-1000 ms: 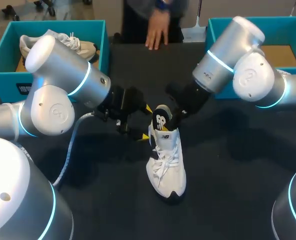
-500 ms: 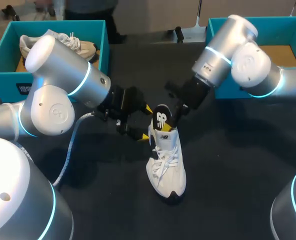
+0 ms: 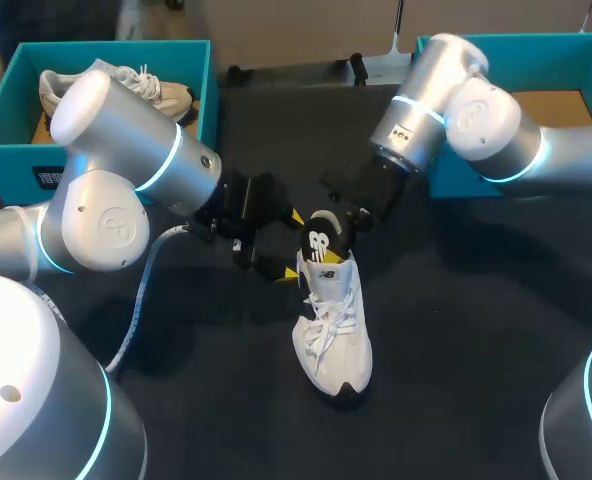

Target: Take the shoe out of the shoebox, open the shoe tongue, remove and reinsert the insole, then place the shoe into the shoebox

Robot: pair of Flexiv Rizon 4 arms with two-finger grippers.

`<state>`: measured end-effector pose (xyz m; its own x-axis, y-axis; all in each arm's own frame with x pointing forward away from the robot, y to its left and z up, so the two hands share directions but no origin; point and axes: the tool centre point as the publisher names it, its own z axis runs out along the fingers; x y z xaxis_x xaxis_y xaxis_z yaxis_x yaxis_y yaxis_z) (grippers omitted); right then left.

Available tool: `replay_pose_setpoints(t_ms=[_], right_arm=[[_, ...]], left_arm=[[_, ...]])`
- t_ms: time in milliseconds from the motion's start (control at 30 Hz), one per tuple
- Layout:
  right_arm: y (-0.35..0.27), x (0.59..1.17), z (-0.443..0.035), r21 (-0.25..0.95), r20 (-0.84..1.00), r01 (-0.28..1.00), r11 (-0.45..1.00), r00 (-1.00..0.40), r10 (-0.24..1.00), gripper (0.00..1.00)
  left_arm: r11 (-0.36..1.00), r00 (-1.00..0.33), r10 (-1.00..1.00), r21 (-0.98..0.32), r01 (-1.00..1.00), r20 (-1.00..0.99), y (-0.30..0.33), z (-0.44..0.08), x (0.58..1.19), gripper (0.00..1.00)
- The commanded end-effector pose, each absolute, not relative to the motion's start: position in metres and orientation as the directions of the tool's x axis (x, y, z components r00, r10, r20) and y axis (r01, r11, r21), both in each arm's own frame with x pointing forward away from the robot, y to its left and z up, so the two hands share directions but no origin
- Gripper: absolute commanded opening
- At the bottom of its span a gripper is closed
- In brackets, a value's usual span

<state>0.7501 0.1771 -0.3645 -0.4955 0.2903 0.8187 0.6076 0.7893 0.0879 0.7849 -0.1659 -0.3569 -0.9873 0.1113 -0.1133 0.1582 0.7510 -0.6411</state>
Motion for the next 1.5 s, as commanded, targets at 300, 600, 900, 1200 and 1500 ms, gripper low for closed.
replay_pose_setpoints(t_ms=[300,600,900,1200,1500], right_arm=[[0.177,0.748,-0.366,0.088,0.800,0.626,0.775,-0.508,0.319,0.22],[0.175,0.754,-0.354,0.108,0.767,0.627,0.771,-0.546,0.337,0.27],[0.176,0.770,-0.348,0.143,0.735,0.619,0.772,-0.589,0.335,0.29],[0.181,0.784,-0.352,0.146,0.737,0.577,0.803,-0.605,0.300,0.14],[0.178,0.761,-0.361,0.112,0.767,0.593,0.798,-0.562,0.309,0.00]], left_arm=[[0.752,-0.987,0.112,-0.639,0.158,-0.113,-0.166,-0.357,0.785,1.00],[0.752,-0.987,0.112,-0.639,0.158,-0.113,-0.166,-0.357,0.785,1.00],[0.752,-0.987,0.112,-0.639,0.158,-0.113,-0.166,-0.357,0.785,1.00],[0.752,-0.987,0.112,-0.639,0.158,-0.113,-0.166,-0.357,0.785,1.00],[0.752,-0.987,0.112,-0.639,0.158,-0.113,-0.166,-0.357,0.785,1.00]])
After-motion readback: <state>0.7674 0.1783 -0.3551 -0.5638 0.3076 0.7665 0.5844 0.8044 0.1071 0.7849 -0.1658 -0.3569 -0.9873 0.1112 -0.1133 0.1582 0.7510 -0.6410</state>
